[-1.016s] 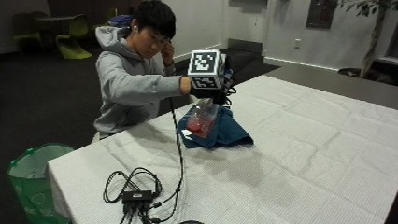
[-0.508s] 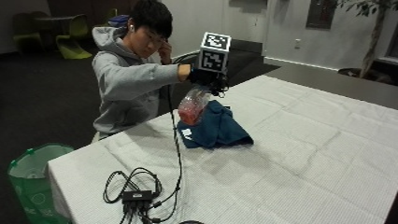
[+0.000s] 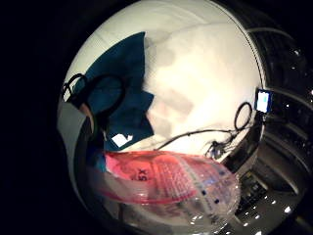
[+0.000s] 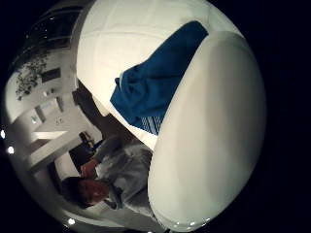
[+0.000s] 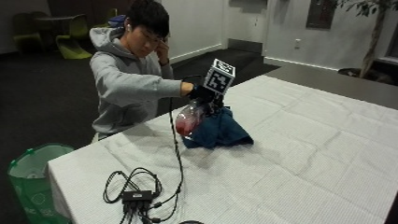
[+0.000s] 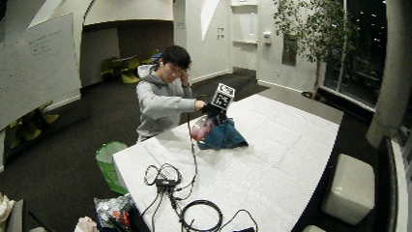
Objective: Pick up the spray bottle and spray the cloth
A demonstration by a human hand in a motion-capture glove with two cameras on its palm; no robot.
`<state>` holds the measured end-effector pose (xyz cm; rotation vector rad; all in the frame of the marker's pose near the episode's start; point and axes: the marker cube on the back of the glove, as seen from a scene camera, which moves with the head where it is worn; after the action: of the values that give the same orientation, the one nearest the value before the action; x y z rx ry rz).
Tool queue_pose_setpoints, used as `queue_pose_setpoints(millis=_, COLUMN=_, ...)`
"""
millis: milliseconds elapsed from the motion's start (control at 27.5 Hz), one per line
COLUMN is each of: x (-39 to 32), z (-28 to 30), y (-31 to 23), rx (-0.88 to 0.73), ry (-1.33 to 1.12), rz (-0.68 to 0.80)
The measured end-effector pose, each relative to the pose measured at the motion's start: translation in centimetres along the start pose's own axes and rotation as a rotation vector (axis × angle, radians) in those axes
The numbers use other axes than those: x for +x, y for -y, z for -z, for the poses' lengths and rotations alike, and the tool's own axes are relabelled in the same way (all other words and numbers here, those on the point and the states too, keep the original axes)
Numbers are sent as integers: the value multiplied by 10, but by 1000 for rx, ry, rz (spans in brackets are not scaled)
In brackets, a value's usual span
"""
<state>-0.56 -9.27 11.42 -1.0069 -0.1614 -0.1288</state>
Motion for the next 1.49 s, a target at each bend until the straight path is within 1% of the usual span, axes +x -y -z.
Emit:
queue_pose_setpoints(millis=145, x=-12, z=4, y=-6, rx=-16, ry=-43, rz=-3)
queue_pose_setpoints(millis=399, x=-15, z=53, y=-29, rx=51, ry=-127, rz=-39)
queue_pose_setpoints(millis=544, x=-8, z=68, y=-36, rx=73, ry=-203, rz=-62)
queue_pose_setpoints(millis=690, x=-13, z=60, y=-34, rx=66, ry=-152, rz=-43)
queue_pose_setpoints(millis=835, x=-12, z=37, y=-24, rx=34, ry=-115, rz=-55)
queue_pose_setpoints(millis=1053, x=-9, z=12, y=-12, rx=3, ry=-76, rz=-18)
queue_pose_setpoints(millis=1307, x=-8, z=13, y=-12, rx=14, ry=-50, rz=4)
queue_pose_setpoints(millis=1488, x=-17, z=29, y=-16, rx=78, ry=2, rz=49)
